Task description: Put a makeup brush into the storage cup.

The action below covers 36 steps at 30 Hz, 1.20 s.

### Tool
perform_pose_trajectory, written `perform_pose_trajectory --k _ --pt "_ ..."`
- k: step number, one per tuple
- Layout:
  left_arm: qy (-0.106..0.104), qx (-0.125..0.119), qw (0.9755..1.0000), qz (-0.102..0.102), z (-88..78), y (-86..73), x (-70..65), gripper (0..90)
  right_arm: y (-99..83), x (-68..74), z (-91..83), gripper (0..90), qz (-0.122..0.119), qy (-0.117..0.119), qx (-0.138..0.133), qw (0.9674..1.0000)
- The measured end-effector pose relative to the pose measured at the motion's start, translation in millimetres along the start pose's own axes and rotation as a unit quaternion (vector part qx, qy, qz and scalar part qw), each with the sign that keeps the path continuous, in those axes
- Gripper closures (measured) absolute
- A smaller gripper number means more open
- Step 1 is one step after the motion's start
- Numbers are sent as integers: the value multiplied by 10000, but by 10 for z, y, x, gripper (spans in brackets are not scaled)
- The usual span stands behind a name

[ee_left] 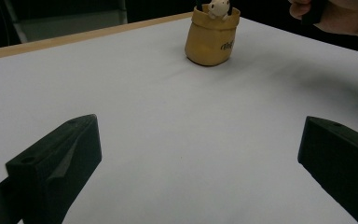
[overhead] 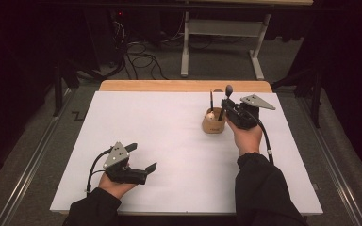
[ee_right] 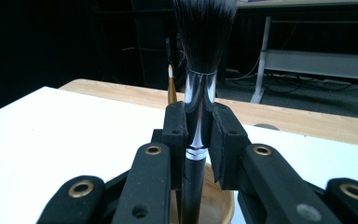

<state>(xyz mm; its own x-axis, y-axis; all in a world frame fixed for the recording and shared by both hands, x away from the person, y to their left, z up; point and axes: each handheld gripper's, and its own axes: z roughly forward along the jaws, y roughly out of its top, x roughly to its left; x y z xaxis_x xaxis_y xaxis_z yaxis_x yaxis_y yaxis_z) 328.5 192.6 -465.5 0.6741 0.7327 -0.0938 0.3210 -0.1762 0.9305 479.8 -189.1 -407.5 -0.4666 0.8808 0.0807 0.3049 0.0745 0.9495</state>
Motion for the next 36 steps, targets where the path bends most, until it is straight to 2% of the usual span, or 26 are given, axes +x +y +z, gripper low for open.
perform_pose_trajectory --k 14,26,27,29,32,34,36 --pt "-2 -5 10000 -3 -2 0 2 3 -138 1 60 788 105 24 187 9998" --pt "-3 -12 10000 -6 -4 0 3 3 -91 -13 85 778 97 -29 144 9998" --pt "-2 -8 10000 -5 -2 -1 4 3 -94 -13 84 733 36 -67 140 9999" --pt "-5 -7 10000 -4 -2 -1 3 3 -95 -19 85 575 106 -58 130 9998" --pt "-18 -8 10000 4 -2 -1 -3 3 -97 -49 70 462 297 -9 111 9995" --pt "-20 -9 10000 0 -1 -1 -4 3 -94 -47 57 381 318 -93 88 9994" --pt "-17 -1 10000 4 0 -1 -2 3 -87 -50 50 348 316 -98 69 9994"
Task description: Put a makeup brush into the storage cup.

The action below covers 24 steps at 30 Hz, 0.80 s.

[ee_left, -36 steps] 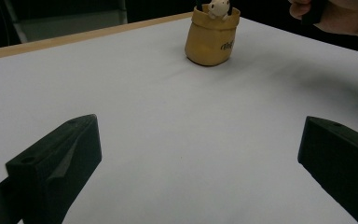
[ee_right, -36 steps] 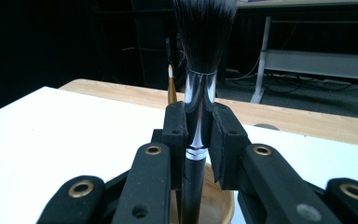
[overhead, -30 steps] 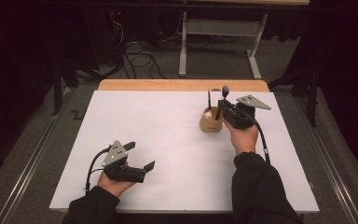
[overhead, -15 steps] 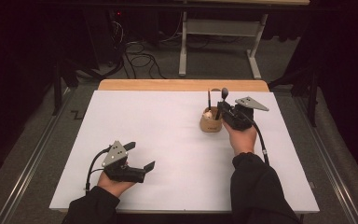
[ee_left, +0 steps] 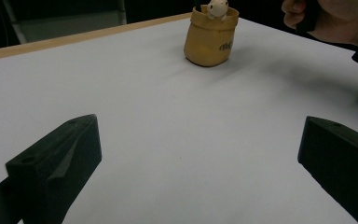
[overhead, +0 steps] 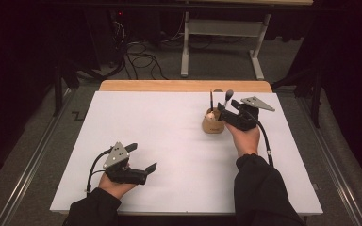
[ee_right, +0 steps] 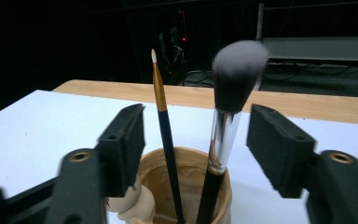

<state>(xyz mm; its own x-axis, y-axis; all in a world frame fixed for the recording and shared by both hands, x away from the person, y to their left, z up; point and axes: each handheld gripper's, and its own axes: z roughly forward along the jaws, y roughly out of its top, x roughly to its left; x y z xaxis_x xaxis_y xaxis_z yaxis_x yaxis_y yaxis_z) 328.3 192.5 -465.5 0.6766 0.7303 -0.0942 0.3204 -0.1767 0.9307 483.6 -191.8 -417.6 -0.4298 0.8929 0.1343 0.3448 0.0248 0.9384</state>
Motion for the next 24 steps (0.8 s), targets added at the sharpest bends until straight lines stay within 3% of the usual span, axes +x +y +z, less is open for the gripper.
perform_pose_trajectory --k 8,24 --pt "-8 6 10000 12 1 0 -1 3 -12 -25 13 255 107 108 90 9998" --pt "2 0 10000 9 -2 0 -3 3 -13 22 -6 163 -59 275 174 9995"
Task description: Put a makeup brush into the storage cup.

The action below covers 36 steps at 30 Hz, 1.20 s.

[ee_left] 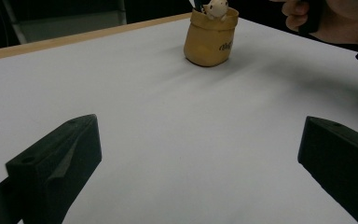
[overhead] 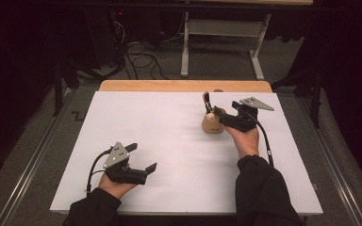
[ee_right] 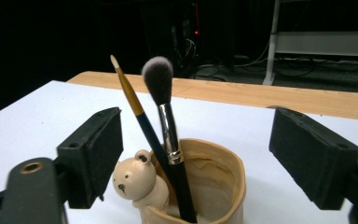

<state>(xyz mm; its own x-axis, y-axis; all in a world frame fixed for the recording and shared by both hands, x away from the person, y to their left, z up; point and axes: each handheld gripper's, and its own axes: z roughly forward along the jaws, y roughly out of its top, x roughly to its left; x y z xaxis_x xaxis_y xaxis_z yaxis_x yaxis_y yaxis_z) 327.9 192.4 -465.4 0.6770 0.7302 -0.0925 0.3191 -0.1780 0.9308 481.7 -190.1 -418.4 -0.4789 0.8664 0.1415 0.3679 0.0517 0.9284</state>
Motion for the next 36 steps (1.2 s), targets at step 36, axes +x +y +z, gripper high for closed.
perform_pose_trajectory --k 36 --pt "47 1 10000 -42 11 -4 15 3 -214 153 -322 4 -343 316 199 9987"
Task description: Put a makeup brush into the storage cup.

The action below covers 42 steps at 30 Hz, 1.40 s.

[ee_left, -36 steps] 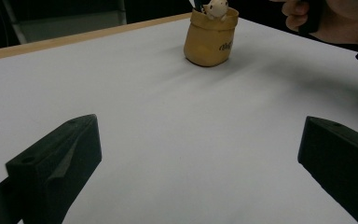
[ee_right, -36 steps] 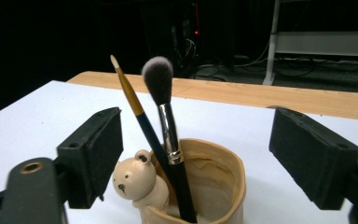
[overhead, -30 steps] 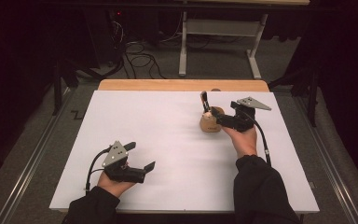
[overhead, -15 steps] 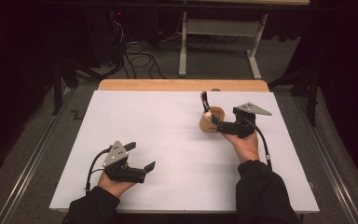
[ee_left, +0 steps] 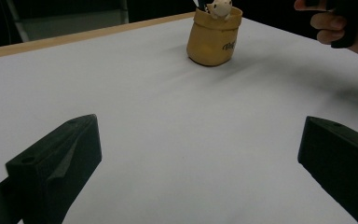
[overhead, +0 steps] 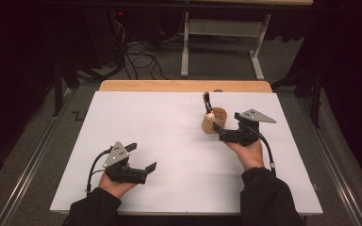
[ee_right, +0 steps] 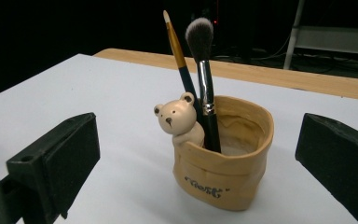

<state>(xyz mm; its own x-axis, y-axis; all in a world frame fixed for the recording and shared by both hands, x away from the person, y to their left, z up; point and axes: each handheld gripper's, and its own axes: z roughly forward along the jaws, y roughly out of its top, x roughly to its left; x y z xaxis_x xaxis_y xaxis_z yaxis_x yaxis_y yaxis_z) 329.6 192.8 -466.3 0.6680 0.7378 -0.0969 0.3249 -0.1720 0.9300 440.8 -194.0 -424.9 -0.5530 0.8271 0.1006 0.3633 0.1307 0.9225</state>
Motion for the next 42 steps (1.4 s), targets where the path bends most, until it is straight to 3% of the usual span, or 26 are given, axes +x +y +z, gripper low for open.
perform_pose_trajectory --k 17,28,42 --pt "28 10 10000 -12 5 -1 2 3 -177 28 -338 3 -164 26 -122 9998" --pt "45 6 10000 -43 0 -1 3 3 -320 90 -673 3 -346 23 -204 9992" --pt "96 15 9999 -115 -13 -3 -9 3 -519 124 -1074 4 -428 196 -450 9979"
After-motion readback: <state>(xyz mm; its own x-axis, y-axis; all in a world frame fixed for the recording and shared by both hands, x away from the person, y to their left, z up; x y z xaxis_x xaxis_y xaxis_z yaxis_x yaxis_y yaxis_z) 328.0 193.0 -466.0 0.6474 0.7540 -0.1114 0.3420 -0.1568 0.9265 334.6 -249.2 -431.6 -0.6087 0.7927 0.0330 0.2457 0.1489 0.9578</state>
